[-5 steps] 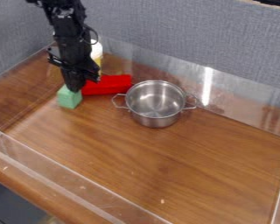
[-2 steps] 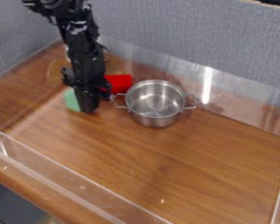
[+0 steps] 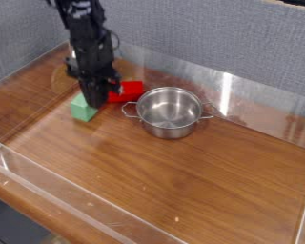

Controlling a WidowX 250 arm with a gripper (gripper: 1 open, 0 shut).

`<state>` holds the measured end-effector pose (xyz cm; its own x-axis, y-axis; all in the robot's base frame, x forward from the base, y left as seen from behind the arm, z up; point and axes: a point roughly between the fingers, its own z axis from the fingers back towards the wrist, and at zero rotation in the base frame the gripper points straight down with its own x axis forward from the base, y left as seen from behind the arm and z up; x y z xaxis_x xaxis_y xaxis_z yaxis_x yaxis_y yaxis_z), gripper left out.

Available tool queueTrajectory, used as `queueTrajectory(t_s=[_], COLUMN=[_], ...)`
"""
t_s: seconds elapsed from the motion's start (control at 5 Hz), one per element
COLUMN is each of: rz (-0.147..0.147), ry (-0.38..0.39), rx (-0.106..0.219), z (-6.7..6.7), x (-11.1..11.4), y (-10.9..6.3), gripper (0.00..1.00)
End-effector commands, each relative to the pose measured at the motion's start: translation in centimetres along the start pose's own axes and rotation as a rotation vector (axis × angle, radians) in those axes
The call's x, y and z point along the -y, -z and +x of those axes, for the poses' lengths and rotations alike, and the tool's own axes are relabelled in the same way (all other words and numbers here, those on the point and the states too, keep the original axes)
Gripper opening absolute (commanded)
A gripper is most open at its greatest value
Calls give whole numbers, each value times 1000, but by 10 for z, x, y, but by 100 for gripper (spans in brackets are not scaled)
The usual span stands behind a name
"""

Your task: Put green object to the right side of the table

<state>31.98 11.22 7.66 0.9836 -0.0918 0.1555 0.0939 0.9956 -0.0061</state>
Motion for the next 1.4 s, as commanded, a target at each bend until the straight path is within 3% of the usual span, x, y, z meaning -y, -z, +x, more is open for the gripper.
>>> queueTrajectory(t_s=[0.0,0.2,1.2], rz=[46,54,91], ry=[28,25,4], rx=[138,136,26], z=[13,13,9], x=[-1,-5,-23], y=[-61,-57,11], gripper=[0,100,100])
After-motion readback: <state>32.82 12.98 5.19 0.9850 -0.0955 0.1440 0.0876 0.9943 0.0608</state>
